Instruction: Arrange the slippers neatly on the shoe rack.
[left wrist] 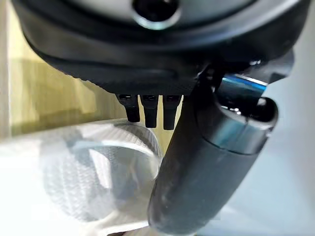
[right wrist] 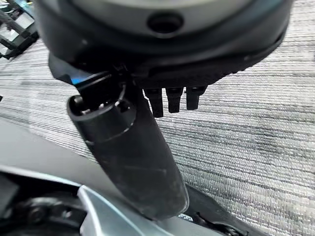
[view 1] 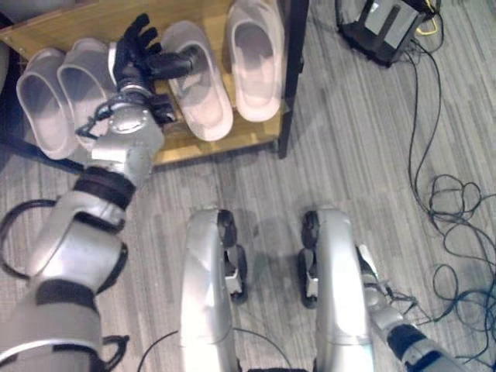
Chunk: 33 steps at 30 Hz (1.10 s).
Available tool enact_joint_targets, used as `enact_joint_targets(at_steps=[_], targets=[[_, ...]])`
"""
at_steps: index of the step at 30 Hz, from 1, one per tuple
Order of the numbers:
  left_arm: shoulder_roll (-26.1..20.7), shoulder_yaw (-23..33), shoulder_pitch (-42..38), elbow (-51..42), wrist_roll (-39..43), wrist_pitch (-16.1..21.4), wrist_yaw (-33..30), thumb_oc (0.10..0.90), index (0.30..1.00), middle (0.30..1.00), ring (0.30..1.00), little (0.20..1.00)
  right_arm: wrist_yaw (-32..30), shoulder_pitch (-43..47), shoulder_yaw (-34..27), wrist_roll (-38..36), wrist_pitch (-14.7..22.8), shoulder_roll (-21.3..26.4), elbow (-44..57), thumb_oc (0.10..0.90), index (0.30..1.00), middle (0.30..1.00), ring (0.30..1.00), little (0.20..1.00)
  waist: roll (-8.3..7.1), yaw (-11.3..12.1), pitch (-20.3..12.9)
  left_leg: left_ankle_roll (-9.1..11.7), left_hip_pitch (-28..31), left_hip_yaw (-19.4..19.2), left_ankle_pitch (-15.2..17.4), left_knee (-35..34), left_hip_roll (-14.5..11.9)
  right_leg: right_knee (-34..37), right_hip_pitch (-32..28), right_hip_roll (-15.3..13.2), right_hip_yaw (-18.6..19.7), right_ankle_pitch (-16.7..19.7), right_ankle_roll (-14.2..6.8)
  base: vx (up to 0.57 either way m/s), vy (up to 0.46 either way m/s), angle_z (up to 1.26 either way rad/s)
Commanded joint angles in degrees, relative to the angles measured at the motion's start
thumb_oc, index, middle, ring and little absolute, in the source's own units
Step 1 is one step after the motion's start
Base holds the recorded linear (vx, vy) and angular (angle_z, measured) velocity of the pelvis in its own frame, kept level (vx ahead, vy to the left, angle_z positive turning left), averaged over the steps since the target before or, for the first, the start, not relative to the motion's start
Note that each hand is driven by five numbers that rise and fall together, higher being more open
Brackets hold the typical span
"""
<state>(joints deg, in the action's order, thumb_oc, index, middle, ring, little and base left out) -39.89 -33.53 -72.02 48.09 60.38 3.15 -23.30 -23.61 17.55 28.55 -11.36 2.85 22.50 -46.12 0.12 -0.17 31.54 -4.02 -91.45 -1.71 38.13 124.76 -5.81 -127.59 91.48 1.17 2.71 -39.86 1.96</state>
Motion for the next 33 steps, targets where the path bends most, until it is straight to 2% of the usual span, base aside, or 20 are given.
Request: enact_joint_targets(at_steps=[1,4,5,9,16,18,19,24,33], targets=[[2.05,0.45,-8.33,5.10,0.16,-0.01,0.98,0.800,0.900,0.900,0.900,0.900,-0.91,2.09,1.23,-0.29,2.19,-0.57,2.41,0.800,0.900,0.900,0.900,0.900,-0.35,-0.13,-1.74,-1.69,1.49,11.18,5.35,-2.02,6.05,-0.42,-1.53,-1.72,8.13,1.01,2.87,0.00,0.000,0.00],[4.95,1.12,-10.43,9.23,-0.90,-0.40,0.98,0.800,0.900,0.900,0.900,0.900,-0.97,3.60,1.87,-0.63,2.16,-1.21,0.94,0.800,0.900,0.900,0.900,0.900,-0.84,-0.39,-1.74,-1.59,1.49,11.18,5.46,-1.80,6.08,-0.65,-1.53,-1.68,8.05,0.99,2.80,0.00,0.000,0.00],[6.98,1.68,-11.58,10.45,-2.68,0.37,0.01,0.800,0.900,0.900,0.900,0.900,-1.21,4.25,2.35,-0.88,2.48,-1.65,0.06,0.800,0.900,0.900,0.900,0.900,-1.50,-0.74,-1.74,-1.44,1.49,11.22,5.52,-1.66,6.03,-0.77,-1.53,-1.58,7.83,1.07,2.70,0.00,0.000,0.00],[9.86,4.46,-13.77,13.90,-4.57,1.83,-3.01,0.800,0.900,0.900,0.900,0.900,-1.77,4.81,3.19,-1.43,3.49,-2.19,-0.97,0.800,0.900,0.900,0.900,0.900,-2.74,-1.38,-1.74,-1.15,1.49,11.50,5.47,-1.32,6.15,-1.11,-1.53,-1.16,7.70,0.90,2.87,0.00,-0.003,-0.01],[11.40,4.80,-15.97,13.48,-7.95,3.29,-5.58,0.800,0.900,0.900,0.900,0.900,-2.55,5.75,4.06,-0.80,4.50,-2.72,-1.65,0.800,0.900,0.900,0.900,0.900,-3.22,-1.90,-1.74,-0.90,1.49,11.40,5.40,-0.84,6.17,-1.61,-1.53,-1.02,7.60,0.71,2.83,0.00,-0.002,-0.01],[11.77,4.58,-17.65,14.98,-10.00,3.21,-6.39,0.800,0.900,0.900,0.900,0.900,-2.74,6.48,4.53,-0.75,4.84,-2.92,-2.70,0.800,0.900,0.900,0.900,0.900,-3.45,-2.14,-1.74,-0.80,1.49,11.44,5.31,-0.68,6.22,-1.68,-1.53,-1.12,7.46,0.70,2.85,0.00,0.000,0.00],[11.20,4.07,-19.22,17.18,-13.62,2.61,-7.80,0.800,0.900,0.900,0.900,0.900,-2.93,6.86,4.89,-0.37,5.24,-2.89,-3.29,0.800,0.900,0.900,0.900,0.900,-3.64,-2.28,-1.74,-0.74,1.49,11.69,5.19,-0.52,6.18,-1.74,-1.53,-1.10,7.39,0.73,2.75,0.00,0.000,0.00],[9.80,3.32,-19.93,18.01,-18.09,2.77,-9.33,0.800,0.900,0.900,0.900,0.900,-3.38,6.46,5.18,0.75,6.10,-2.73,-3.64,0.800,0.900,0.900,0.900,0.900,-3.81,-2.36,-1.74,-0.68,1.49,11.82,5.16,-0.07,6.03,-1.87,-1.53,-1.08,7.24,0.82,2.61,0.00,0.000,0.00],[8.40,1.54,-21.03,17.32,-18.09,2.28,-9.54,0.800,0.900,0.900,0.900,0.900,-4.30,7.01,4.57,1.47,5.65,-2.44,-5.34,0.800,0.900,0.900,0.900,0.900,-3.07,-1.45,-1.74,-0.65,1.49,11.45,5.24,-0.05,6.35,-2.35,-1.53,-1.18,7.30,0.56,2.75,0.00,-0.004,0.00]])
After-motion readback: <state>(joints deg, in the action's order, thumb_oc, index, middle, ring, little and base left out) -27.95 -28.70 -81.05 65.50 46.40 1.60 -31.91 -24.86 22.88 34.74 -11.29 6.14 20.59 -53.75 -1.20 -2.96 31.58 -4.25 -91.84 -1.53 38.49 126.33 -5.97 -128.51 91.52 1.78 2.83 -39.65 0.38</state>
